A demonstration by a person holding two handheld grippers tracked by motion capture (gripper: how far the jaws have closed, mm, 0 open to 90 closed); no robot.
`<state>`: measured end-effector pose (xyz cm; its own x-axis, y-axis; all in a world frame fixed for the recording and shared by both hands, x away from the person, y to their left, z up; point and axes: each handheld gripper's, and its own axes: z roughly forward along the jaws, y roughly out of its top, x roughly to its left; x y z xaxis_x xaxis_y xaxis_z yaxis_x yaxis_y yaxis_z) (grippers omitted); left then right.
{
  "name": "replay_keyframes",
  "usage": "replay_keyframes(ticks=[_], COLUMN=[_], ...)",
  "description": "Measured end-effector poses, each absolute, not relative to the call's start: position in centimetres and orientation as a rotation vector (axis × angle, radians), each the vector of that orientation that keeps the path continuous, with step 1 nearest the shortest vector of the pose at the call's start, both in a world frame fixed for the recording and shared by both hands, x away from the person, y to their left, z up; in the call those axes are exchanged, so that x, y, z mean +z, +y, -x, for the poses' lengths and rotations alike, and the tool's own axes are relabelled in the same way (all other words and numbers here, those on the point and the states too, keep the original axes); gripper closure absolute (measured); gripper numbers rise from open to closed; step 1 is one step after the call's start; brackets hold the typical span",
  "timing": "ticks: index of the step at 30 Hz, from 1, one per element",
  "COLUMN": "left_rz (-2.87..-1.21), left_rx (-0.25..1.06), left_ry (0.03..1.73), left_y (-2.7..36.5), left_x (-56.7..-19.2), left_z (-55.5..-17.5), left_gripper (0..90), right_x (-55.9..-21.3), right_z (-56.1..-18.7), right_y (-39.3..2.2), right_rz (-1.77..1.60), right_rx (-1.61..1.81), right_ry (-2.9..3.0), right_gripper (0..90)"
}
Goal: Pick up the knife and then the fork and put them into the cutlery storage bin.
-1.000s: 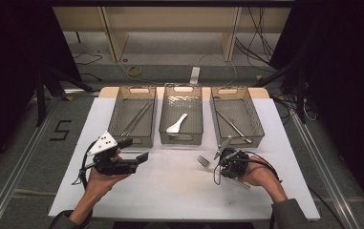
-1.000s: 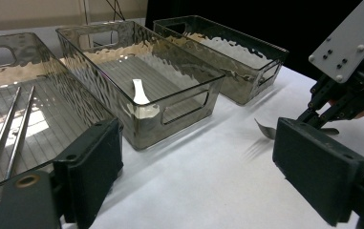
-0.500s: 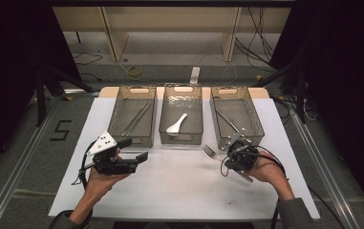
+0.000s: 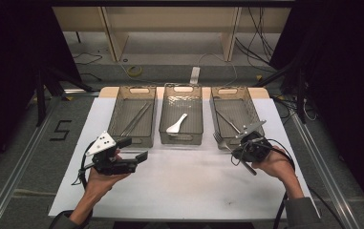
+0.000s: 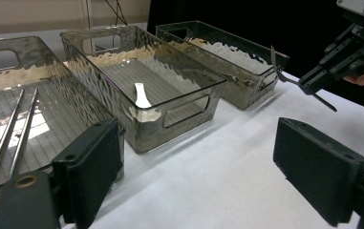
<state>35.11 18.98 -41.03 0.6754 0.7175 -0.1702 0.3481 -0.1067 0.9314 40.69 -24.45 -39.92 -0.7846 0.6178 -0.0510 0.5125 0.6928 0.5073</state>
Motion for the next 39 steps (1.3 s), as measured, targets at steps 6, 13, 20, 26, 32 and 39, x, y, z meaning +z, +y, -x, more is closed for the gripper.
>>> replay_keyframes(ticks=[6,13,20,26,32,39], left_rz=[-1.709,-1.701,-1.693,-1.691,-1.684,-1.682], left_rx=[0.392,0.394,0.391,0.39,0.398,0.401], left_ry=[0.868,0.872,0.872,0.871,0.869,0.867], left_y=[19.0,19.0,19.1,19.1,19.1,19.1], left_x=[-41.0,-41.0,-41.0,-41.0,-40.9,-40.9], left_z=[-35.1,-35.1,-35.1,-35.1,-35.0,-35.0], left_gripper=[15.9,15.9,15.9,15.9,15.9,15.9], right_x=[-39.4,-37.8,-36.0,-34.7,-33.5,-32.5], right_z=[-41.0,-42.0,-43.6,-45.1,-46.8,-48.8], right_y=[-25.1,-26.0,-26.4,-26.4,-26.2,-26.1], right_rz=[-0.947,-0.979,-0.989,-1.011,-1.031,-1.061], right_rx=[0.746,0.799,0.821,0.828,0.834,0.814], right_ry=[2.645,2.588,2.542,2.518,2.486,2.454], right_gripper=[85.4,85.4,85.3,85.3,85.3,85.4])
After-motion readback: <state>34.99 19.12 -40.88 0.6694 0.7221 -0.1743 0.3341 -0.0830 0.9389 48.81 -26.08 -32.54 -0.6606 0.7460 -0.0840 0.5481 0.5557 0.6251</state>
